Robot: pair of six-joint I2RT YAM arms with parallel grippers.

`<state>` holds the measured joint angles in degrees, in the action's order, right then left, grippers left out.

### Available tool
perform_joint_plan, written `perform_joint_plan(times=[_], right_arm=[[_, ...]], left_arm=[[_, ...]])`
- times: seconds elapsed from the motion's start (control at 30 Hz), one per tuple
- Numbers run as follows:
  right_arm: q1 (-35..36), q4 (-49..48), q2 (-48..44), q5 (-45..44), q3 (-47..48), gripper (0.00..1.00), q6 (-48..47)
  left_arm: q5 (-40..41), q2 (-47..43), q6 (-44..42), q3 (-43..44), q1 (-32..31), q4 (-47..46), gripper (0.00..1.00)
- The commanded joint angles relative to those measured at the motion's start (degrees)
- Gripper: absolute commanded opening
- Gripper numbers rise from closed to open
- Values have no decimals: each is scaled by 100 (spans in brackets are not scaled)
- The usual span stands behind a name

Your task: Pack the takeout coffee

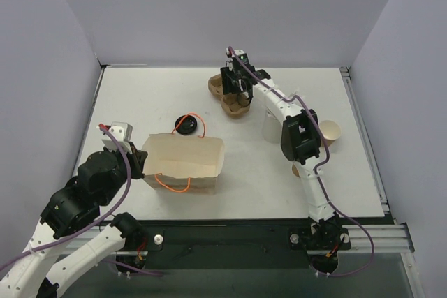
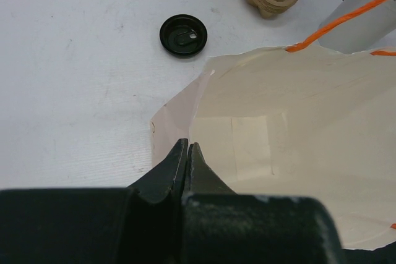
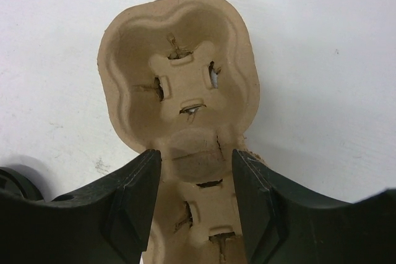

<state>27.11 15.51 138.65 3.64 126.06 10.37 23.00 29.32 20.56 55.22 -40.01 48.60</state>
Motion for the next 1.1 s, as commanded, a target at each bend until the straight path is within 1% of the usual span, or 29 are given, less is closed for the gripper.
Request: perform_joint_plan(times=[0.0,0.3,0.53,0.73,0.83,1.07], right_arm=[[57,-65,145,-48,103,50,-44],[57,-30,329,-56,270,50,35],[127,119,347,-346,235,44,-17],[119,189,364,-346,226,43,-53],[128,216,373,-346,226,41,-53],[110,321,426,-346,244,43,-9]], left_arm=[[37,39,-69,217,28,-316,0],[-42,118,-104,226,28,-342,0],[-7,91,-113,235,28,-351,0],[-6,65,-96,235,37,-325,0],[-24,47,-69,208,28,-325,0],[-50,30,-52,226,28,-325,0]])
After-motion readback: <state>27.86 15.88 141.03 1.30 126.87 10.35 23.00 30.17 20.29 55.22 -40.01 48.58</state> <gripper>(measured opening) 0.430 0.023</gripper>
